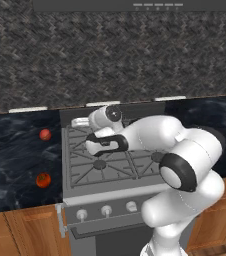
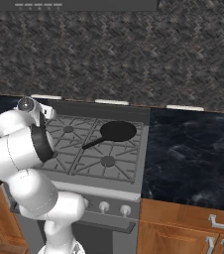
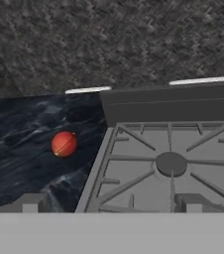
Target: Place the pan on the rear right burner on the stove. Then place the tomato and the onion in the pan and turn on the rear right burner.
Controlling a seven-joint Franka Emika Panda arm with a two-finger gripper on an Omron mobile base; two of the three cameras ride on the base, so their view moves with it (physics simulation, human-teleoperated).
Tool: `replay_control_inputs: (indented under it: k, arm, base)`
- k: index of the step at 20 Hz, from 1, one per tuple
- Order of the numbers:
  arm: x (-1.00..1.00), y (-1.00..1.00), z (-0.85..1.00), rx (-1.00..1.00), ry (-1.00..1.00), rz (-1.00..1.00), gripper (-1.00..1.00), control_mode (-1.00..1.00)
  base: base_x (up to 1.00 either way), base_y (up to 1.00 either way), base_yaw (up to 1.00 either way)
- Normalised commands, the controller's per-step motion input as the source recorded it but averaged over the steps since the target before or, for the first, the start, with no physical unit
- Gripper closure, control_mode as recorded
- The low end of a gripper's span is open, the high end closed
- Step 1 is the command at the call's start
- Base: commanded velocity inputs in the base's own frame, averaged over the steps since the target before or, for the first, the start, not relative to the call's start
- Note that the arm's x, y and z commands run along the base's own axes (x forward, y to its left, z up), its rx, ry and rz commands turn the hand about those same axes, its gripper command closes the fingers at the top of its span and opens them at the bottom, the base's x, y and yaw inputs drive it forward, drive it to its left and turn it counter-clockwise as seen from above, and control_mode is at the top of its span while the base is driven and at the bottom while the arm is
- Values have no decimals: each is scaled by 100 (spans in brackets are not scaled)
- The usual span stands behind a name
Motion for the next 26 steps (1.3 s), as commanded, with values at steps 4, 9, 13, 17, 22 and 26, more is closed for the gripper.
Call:
replay_control_inputs:
  k: [4,9,13,17,22,26]
  arm:
    - [0,39,10,-9,14,0,-100,-100]
    - [0,14,0,-1,0,9,-100,-100]
    - [0,4,0,0,-2,10,-100,-100]
    - [0,1,0,0,-1,11,-100,-100]
    - [2,3,-3,0,-1,6,-100,-100]
    - [0,19,0,0,0,0,-100,-100]
  base:
    - [0,0,0]
    - [0,0,0]
    - [0,0,0]
    - [0,0,0]
    - [0,0,0]
    - [0,0,0]
